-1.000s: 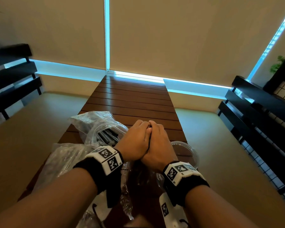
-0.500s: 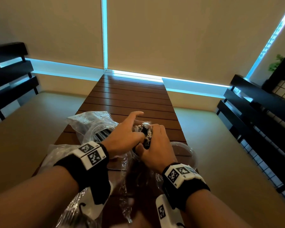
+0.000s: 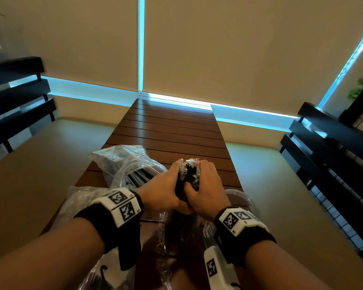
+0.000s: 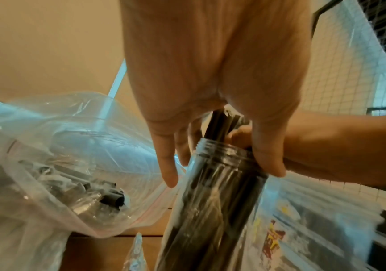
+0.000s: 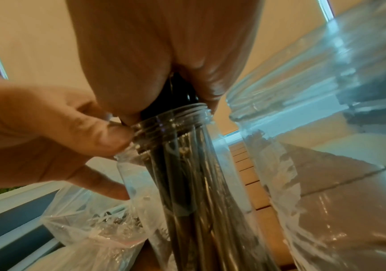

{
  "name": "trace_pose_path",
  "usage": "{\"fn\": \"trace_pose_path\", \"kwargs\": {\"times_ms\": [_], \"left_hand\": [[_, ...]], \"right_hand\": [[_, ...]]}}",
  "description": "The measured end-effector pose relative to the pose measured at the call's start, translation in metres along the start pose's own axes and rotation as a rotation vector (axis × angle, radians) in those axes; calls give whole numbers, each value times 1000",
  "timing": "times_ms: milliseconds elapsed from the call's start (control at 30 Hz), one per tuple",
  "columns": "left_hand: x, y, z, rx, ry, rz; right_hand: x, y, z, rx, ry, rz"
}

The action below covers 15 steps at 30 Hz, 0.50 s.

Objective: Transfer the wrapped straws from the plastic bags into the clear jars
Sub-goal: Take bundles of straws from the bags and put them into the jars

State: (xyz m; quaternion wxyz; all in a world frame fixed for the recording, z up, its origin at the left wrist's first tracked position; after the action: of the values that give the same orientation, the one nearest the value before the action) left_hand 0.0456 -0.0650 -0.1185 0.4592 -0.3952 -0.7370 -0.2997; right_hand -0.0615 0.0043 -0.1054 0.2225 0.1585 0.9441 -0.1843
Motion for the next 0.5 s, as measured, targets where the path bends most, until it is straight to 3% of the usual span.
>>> {"fn": "trace_pose_path", "kwargs": {"times_ms": [200,367,500], "left_hand": [[-3,-5,-3,127,0,1],[-2,-12,-4,218,-15,32],[-2,-12,-6,181,-15,-45]], "right_hand": [[3,-12,-2,-52,37,3],[1,-20,-5,-14,42,26],[-6,-22,-11,61,114,37]]}}
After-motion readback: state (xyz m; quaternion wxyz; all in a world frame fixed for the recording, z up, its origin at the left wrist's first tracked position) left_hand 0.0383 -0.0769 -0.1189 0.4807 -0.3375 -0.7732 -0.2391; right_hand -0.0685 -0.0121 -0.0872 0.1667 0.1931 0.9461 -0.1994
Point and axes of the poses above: each hand's wrist, its own y-axis away from the middle knuckle, its own z-axis out of the palm, x = y × z, the point moved 5 cm from there along -y, towards the middle knuckle, and after that the axes turned 11 degrees about y, right-handed, at the moved point
